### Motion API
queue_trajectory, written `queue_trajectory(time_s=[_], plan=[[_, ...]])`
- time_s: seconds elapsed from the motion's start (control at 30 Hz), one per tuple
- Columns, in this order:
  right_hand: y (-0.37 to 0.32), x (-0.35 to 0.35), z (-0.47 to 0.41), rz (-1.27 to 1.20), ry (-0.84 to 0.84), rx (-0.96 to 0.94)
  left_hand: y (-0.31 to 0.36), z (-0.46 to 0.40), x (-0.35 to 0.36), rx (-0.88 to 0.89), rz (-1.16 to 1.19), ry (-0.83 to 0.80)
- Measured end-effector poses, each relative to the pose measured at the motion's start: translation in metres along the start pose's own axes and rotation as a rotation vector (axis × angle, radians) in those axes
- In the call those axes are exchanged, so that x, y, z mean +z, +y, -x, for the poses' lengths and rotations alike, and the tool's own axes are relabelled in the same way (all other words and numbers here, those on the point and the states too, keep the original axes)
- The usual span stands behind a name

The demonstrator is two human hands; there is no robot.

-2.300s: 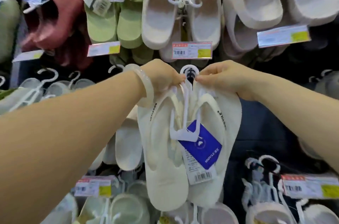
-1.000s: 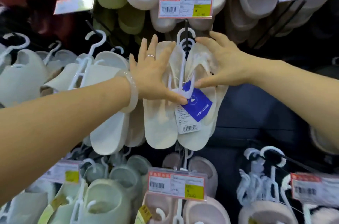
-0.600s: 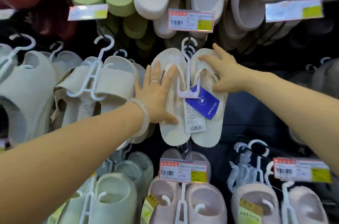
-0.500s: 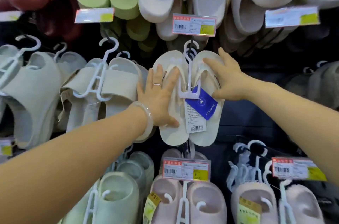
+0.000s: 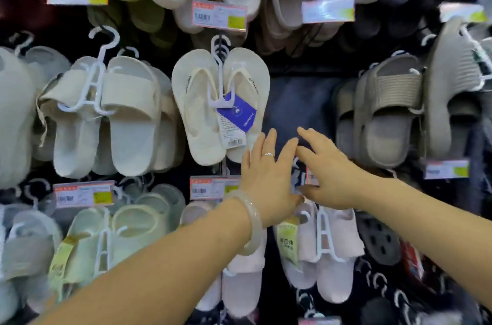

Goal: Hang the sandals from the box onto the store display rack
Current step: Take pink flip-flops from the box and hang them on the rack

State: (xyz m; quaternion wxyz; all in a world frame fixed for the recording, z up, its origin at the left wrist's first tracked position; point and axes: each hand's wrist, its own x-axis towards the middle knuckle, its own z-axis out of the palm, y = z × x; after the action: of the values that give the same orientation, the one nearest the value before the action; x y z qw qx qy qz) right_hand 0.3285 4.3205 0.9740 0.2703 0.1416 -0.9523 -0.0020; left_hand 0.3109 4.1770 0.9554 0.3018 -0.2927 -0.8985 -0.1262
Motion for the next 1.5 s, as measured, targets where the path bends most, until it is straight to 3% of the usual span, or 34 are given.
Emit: queue_trajectory(time_s=[0.23,0.53,0.67,0.87,1.17,1.4,1.5], plan=[[0.06,0.029,0.134,-0.013,-0.282,0.118,0.097,0.053,0.082,0.064,0.111,-0.294],[0.179,0.143,0.397,-0.119,-0.77,0.328,0.288,0.191,0.267,-0.09,0.354,-0.795],[0.21,0.195,0.473,-0.208,-0.868,0.344,0.342,0.243,0.328,-0.156,0.422,-0.92],[0.237,0.278,0.513,-0.274,-1.025,0.373,0.334,0.283,0.406,-0.277,0.426,-1.121],[0.265,0.426,0.545,-0.328,-1.136,0.369,0.311,0.313,0.548,-0.455,0.443,-1.238],[0.249,0.592,0.643,-0.469,-1.224,0.356,0.316,0.425,0.696,-0.635,0.538,-1.328],[0.216,0.676,0.706,-0.533,-1.336,0.305,0.312,0.49,0.763,-0.705,0.455,-1.331]])
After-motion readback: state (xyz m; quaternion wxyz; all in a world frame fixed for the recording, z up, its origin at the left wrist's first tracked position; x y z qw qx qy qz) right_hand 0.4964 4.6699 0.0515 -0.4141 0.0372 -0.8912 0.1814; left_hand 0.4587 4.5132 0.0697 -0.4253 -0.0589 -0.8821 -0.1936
